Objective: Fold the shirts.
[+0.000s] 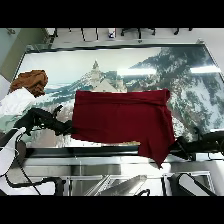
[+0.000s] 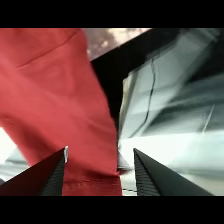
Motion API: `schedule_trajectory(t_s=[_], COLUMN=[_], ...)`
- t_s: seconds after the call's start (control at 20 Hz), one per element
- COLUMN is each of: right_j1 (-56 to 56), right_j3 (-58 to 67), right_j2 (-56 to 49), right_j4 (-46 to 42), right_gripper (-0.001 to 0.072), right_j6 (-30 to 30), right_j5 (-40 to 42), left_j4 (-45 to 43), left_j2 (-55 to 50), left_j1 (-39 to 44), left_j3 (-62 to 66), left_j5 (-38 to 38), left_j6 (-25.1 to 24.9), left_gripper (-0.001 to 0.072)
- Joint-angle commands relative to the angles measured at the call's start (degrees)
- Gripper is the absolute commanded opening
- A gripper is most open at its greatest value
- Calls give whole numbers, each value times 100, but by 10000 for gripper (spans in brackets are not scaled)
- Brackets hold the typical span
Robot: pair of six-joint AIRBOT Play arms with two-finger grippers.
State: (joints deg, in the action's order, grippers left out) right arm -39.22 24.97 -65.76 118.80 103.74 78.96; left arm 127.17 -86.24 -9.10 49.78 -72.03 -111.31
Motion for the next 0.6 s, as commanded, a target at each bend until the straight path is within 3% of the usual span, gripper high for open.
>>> schedule_trajectory(t_s=[0.0, 0.15, 0.2, 0.25, 0.35, 0.45, 0.55], right_j1=[485, 962, 1040, 1060, 1062, 1056, 984], right_j3=[-83, -83, -81, -72, 87, 243, 282], right_j2=[-590, -785, -782, -782, -763, -553, -120], right_j4=[-2, 614, 1001, 1366, 1504, 1445, 1038], right_gripper=[485, 481, 417, 244, 26, 28, 28], right_j6=[2, 417, 616, 859, 970, 874, 328], right_j5=[-188, -745, -898, -962, -870, -708, -715], left_j4=[37, 39, 37, 35, 26, -39, -426], left_j2=[9, 7, 7, 7, 28, 122, 332], left_j1=[-4, -4, -4, -4, -55, -157, -293], left_j3=[107, 98, 94, 94, 96, 92, 90], left_j5=[-31, -39, -39, -46, -70, -168, -262], left_j6=[-11, -11, -11, -11, -11, -7, 278], left_gripper=[10, 10, 10, 10, 9, 10, 9])
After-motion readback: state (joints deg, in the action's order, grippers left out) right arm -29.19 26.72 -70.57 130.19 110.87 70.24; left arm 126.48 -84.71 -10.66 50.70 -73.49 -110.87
